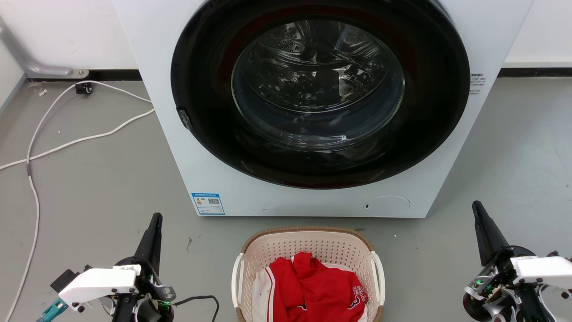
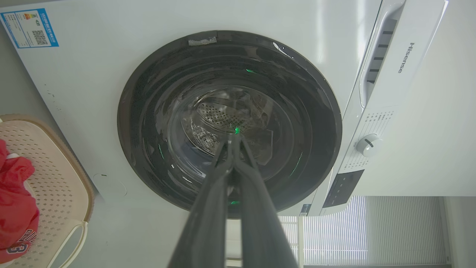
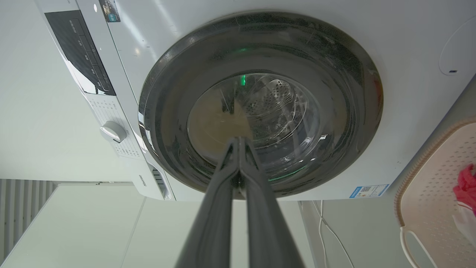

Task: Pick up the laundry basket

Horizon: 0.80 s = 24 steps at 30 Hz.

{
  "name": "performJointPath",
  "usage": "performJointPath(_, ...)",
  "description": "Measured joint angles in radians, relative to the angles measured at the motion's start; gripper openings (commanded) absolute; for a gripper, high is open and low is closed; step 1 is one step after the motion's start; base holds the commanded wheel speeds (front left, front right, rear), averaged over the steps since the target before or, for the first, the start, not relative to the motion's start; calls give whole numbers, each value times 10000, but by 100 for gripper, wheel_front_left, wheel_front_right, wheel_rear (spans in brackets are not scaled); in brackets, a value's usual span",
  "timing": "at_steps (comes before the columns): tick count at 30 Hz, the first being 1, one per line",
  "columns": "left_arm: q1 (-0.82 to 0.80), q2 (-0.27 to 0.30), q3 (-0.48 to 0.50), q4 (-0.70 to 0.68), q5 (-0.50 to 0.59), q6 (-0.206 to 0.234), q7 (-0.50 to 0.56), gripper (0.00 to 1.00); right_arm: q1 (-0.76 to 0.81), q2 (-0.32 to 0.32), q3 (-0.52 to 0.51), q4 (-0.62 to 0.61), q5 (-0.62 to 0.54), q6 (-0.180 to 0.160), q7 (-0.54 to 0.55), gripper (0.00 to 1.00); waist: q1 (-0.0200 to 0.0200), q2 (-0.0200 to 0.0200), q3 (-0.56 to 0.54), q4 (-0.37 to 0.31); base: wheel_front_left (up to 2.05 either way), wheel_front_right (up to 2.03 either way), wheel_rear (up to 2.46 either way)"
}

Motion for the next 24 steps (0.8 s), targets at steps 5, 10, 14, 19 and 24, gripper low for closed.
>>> performJointPath(5, 0, -4, 8, 0, 6, 0, 27, 0, -1, 4, -6, 2, -2, 0, 4, 0, 0, 0, 0, 0, 0, 0, 0)
performJointPath(10, 0, -8, 13, 2, 6, 0, 27, 0, -1, 6, -12, 2, -13, 0, 4, 0, 0, 0, 0, 0, 0, 0, 0)
performJointPath(14, 0, -12, 21, 2, 8, 0, 29, 0, -1, 10, -17, 2, -13, 0, 8, 0, 0, 0, 0, 0, 0, 0, 0)
performJointPath(19, -1, -15, 29, 2, 10, 0, 33, 0, -2, 15, -23, 2, -15, 0, 29, 0, 0, 0, 0, 0, 0, 0, 0)
performJointPath(24, -1, -19, 35, 2, 10, 0, 59, 0, -2, 19, -27, 2, -17, 0, 31, 0, 0, 0, 0, 0, 0, 0, 0)
